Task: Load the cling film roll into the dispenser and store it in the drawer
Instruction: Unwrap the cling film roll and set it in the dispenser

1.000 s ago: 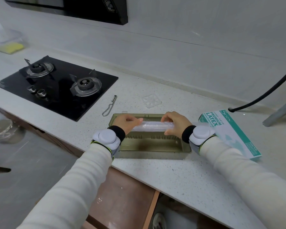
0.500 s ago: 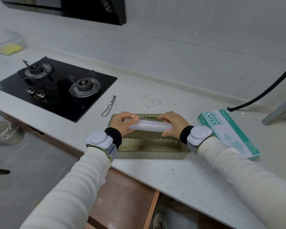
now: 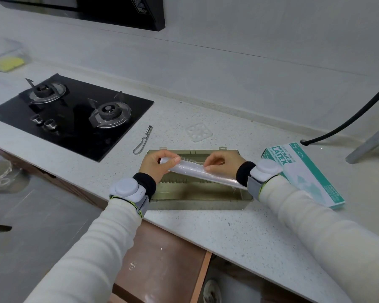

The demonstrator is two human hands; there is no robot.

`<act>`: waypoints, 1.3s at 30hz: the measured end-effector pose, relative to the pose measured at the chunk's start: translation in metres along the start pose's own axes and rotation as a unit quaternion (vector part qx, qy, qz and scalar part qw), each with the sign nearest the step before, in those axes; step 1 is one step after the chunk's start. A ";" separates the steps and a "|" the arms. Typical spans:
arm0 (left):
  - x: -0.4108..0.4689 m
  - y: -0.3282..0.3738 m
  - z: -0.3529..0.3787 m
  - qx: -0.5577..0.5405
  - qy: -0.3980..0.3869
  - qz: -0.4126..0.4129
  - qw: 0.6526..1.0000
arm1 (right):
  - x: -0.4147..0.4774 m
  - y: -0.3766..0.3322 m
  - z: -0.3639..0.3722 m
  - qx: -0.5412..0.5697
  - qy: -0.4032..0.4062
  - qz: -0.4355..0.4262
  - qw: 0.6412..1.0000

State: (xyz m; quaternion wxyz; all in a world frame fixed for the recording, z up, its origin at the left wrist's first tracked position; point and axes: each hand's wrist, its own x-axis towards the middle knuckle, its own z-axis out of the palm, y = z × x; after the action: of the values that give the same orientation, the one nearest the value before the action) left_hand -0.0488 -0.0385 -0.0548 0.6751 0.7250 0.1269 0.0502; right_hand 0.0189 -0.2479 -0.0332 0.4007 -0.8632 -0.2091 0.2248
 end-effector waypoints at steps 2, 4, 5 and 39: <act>0.001 -0.002 -0.002 0.001 -0.001 -0.001 1.000 | 0.001 -0.001 -0.002 -0.019 -0.007 0.003 1.000; 0.002 -0.004 -0.004 0.007 -0.002 -0.002 1.000 | 0.004 0.000 -0.004 -0.034 -0.010 0.005 0.999; 0.002 -0.004 -0.005 0.006 -0.003 -0.005 1.000 | 0.005 0.001 -0.005 -0.037 -0.009 0.006 0.999; -0.005 -0.011 -0.007 -0.095 -0.020 -0.067 0.993 | 0.012 0.001 -0.004 -0.121 -0.166 0.056 0.977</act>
State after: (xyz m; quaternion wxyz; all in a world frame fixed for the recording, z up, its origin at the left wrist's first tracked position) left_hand -0.0570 -0.0324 -0.0650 0.7454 0.6481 0.1561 0.0024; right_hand 0.0310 -0.2450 -0.0341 0.2398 -0.8662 -0.2498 0.3602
